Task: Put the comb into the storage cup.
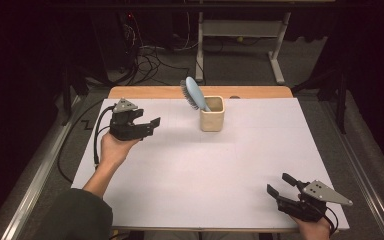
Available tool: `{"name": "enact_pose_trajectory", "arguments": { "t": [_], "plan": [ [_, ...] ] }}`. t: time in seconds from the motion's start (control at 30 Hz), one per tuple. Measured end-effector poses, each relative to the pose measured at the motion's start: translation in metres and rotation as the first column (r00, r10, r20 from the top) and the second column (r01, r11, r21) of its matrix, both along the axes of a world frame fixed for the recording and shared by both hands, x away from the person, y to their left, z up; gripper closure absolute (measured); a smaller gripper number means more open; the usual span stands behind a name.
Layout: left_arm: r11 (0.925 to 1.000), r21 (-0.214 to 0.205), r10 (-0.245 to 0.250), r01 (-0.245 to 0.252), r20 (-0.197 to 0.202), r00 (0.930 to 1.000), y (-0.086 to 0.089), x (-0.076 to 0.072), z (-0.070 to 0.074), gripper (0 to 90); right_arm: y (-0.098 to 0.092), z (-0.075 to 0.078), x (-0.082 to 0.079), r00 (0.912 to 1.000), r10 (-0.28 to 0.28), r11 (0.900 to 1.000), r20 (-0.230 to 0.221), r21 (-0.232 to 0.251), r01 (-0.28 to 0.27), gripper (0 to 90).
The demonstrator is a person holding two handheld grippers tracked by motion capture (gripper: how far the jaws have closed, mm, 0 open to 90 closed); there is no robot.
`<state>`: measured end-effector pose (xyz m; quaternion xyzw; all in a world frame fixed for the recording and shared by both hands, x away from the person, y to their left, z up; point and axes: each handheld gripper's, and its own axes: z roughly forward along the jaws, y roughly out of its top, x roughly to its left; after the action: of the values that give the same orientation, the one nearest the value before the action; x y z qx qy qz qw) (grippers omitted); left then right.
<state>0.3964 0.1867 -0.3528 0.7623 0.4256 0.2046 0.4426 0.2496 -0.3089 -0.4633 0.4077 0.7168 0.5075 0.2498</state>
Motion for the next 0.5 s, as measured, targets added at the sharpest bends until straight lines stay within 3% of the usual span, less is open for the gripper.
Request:
{"name": "enact_pose_trajectory", "arguments": {
  "t": [0.27,0.5],
  "plan": [
    [0.9999,-0.005,0.012,-0.012,0.013,0.9998,0.008,-0.008,-0.002,29.7,0.000,0.000,-0.001,1.0000,-0.001,1.0000,0.005,-0.005,0.001,30.3],
    [0.9990,-0.041,0.020,-0.019,0.026,0.9995,0.015,-0.013,0.001,29.7,0.000,0.000,0.000,1.0000,0.000,1.0000,0.002,-0.004,0.000,30.1]
  ]
}}
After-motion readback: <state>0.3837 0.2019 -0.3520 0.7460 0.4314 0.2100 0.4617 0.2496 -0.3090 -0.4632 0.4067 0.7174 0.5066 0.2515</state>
